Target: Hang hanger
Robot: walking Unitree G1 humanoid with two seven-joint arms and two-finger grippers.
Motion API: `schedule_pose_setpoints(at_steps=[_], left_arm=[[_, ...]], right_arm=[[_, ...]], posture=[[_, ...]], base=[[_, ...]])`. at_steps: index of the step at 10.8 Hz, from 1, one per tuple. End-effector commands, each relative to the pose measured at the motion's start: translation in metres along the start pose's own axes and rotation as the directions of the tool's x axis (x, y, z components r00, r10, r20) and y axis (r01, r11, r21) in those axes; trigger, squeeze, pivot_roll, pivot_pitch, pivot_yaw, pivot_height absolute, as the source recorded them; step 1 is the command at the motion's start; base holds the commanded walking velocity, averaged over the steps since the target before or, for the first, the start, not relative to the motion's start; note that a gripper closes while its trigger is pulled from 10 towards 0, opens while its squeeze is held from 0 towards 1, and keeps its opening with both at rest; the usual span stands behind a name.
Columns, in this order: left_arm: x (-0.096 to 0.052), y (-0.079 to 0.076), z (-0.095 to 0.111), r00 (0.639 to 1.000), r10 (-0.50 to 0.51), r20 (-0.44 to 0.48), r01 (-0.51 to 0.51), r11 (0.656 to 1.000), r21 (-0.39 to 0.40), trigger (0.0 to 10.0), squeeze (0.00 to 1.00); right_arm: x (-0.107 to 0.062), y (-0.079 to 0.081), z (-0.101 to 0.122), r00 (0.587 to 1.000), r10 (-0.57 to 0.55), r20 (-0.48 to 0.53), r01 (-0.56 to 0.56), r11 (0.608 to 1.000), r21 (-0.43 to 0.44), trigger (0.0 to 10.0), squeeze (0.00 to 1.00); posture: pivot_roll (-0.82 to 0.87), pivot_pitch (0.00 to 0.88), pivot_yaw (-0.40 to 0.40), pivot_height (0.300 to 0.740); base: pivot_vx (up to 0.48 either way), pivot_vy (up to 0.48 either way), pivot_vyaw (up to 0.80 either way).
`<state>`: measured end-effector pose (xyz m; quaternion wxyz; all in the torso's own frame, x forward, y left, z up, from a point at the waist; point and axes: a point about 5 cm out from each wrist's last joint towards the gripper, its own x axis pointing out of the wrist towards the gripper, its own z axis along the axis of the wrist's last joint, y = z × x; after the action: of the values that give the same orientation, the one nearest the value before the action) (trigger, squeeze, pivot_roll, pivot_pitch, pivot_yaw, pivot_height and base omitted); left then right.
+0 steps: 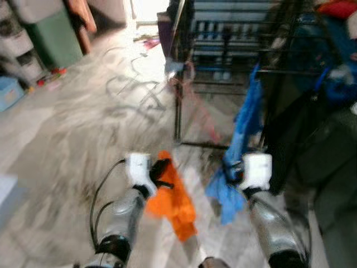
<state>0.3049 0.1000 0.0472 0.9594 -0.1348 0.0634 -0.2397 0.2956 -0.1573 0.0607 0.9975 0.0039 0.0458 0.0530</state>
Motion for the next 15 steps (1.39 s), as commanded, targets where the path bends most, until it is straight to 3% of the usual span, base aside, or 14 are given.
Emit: schedule_pose_setpoints(at_steps=[1, 5, 11, 15], left_arm=[[-0.004, 0.009, 0.004, 1.0, 0.019, 0.006, -0.019, 0.999, 0.025, 10.0, 0.0], [-0.003, 0.004, 0.002, 1.0, -0.009, -0.004, 0.009, 0.999, 0.046, 10.0, 0.0], [-0.003, -0.004, 0.001, 0.999, -0.049, 0.017, 0.049, 0.999, 0.014, 10.0, 0.0], [-0.002, -0.007, 0.002, 0.997, -0.071, 0.026, 0.071, 0.997, 0.007, 10.0, 0.0]], right_arm=[[0.0, 0.01, 0.001, 1.0, 0.021, 0.01, -0.021, 1.0, 0.0, 10.0, 0.0], [-0.001, 0.013, 0.004, 0.999, 0.024, 0.036, -0.023, 0.999, -0.027, 10.0, 0.0], [-0.001, 0.009, 0.003, 0.999, -0.005, 0.035, 0.006, 0.999, -0.033, 10.0, 0.0], [0.001, 0.009, 0.006, 0.999, -0.001, 0.042, 0.003, 0.999, -0.046, 10.0, 0.0]], posture=[[-0.28, 0.085, 0.027, 0.74], [-0.28, 0.089, 0.033, 0.74], [-0.28, 0.093, 0.032, 0.74], [-0.28, 0.092, 0.028, 0.74]], base=[[0.0, 0.42, 0.0], [0.123, 0.416, 0.0], [0.0, 0.0, -0.15], [0.327, 0.0, -0.32]])
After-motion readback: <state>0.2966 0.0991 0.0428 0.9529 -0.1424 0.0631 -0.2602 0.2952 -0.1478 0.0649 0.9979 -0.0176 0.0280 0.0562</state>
